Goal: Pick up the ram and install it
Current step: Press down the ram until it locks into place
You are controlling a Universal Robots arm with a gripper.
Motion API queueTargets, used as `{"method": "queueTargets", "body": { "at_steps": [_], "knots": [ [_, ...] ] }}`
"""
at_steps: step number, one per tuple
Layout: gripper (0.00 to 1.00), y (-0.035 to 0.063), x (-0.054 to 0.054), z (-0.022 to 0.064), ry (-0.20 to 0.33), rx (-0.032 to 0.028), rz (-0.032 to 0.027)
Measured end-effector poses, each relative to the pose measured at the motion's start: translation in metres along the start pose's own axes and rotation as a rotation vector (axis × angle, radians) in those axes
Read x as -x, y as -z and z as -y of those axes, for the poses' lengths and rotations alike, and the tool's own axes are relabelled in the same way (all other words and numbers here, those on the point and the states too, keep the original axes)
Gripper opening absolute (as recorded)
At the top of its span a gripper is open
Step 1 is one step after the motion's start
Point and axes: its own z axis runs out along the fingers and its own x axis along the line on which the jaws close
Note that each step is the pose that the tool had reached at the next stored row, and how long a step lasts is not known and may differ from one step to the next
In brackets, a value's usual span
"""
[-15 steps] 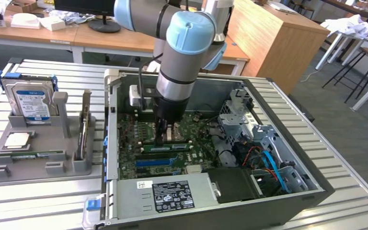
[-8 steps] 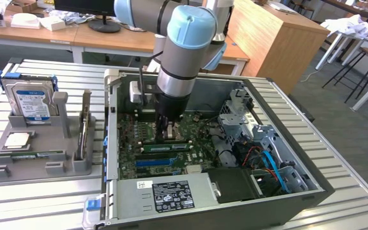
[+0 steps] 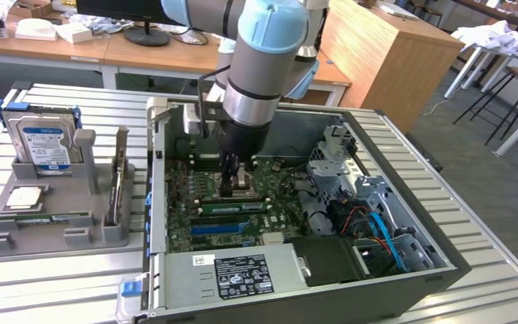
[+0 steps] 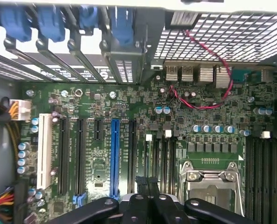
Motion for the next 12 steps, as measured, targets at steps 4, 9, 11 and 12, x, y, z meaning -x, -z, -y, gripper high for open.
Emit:
{"method": "queueTargets", "body": {
  "at_steps": [4,9,11,12],
  "knots": [
    [0.10,0.0094,0.000,-0.0003,0.000,0.0000,-0.0060],
    [0.10,0.0207,0.000,-0.0007,-0.001,0.0001,-0.0162],
    [0.10,0.0256,0.000,-0.0009,-0.001,0.0001,-0.0197],
    [0.10,0.0279,0.000,-0.0010,-0.001,0.0001,-0.0213]
  ]
}}
